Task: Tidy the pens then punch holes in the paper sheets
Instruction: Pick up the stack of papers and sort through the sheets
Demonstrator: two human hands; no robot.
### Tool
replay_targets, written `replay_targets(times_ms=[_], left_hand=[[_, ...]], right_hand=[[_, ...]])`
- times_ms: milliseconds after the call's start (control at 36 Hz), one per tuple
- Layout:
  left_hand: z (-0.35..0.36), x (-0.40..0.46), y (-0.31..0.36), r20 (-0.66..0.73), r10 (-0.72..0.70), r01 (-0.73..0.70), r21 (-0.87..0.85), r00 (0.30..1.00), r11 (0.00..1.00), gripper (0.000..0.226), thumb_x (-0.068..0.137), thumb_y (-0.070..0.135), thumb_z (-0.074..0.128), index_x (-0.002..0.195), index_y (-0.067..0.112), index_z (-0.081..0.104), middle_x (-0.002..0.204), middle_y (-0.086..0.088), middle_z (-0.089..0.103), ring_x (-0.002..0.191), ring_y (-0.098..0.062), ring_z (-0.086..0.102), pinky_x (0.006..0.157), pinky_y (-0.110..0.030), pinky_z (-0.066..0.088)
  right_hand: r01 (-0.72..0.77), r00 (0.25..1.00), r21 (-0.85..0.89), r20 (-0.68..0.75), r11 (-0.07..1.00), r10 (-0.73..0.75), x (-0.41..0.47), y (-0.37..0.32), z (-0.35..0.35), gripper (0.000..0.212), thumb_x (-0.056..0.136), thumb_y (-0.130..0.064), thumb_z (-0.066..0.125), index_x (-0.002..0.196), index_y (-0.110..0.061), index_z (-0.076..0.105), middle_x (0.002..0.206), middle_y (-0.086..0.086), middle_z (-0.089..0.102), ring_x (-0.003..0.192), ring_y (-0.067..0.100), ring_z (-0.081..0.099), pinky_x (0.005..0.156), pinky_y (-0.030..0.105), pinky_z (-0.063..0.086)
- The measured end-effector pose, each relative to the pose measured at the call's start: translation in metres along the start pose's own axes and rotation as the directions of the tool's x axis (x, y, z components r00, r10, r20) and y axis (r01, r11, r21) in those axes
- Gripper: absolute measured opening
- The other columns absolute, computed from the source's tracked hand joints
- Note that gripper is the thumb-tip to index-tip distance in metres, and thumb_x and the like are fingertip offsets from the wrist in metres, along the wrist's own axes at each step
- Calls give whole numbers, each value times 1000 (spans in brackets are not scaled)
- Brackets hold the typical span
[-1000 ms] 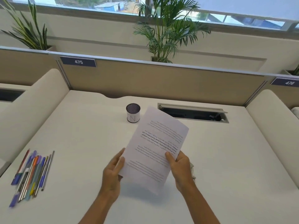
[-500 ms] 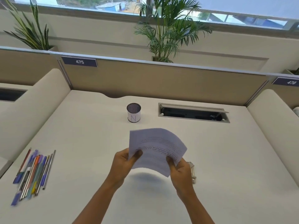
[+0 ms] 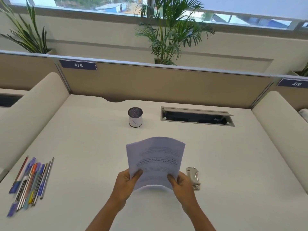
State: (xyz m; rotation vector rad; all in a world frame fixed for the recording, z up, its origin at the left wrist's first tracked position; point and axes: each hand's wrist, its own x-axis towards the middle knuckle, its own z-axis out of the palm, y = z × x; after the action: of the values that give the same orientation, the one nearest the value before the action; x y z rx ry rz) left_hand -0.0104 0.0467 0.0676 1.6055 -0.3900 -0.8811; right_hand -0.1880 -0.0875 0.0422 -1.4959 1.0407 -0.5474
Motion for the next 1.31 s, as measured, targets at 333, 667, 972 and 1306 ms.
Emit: replay_targets(times_ms=[333, 667, 972, 1306], left_hand=[[5, 0, 8, -55, -51, 10, -578, 997, 816, 45, 101, 17, 63, 145, 26, 59, 135, -2, 75, 123, -25, 73, 100, -45, 63], [-17, 8, -5, -146, -103, -5, -600, 984, 800, 44, 99, 9, 64, 143, 12, 63, 140, -10, 72, 121, -25, 73, 85, -31, 67], [-75, 9, 13, 86, 40, -32, -91, 995, 995, 42, 96, 17, 70, 138, 16, 67, 126, -4, 80, 118, -26, 75, 93, -35, 65], [-33, -1, 9, -132, 114, -115, -2, 985, 993, 21, 99, 13, 71, 107, 30, 78, 101, 16, 84, 97, -4, 78, 86, -20, 58]], right_hand=[[-196, 967, 440, 233, 876, 100, 14, -25, -28, 38, 95, -5, 71, 132, 1, 66, 129, 22, 73, 120, 41, 70, 104, 56, 55], [-121, 993, 303, 37, 945, 115, 18, -41, -32, 30, 91, -10, 77, 120, -3, 74, 113, 10, 81, 104, 33, 78, 92, 52, 63], [71, 997, 60, 22, 996, -73, 27, -67, -71, 16, 95, -14, 73, 110, -12, 80, 100, -2, 84, 90, 18, 80, 72, 26, 64], [178, 969, -14, -171, 984, -178, -2, -24, -33, 48, 92, -3, 77, 58, -37, 68, 53, -26, 62, 52, -8, 58, 56, 6, 43]])
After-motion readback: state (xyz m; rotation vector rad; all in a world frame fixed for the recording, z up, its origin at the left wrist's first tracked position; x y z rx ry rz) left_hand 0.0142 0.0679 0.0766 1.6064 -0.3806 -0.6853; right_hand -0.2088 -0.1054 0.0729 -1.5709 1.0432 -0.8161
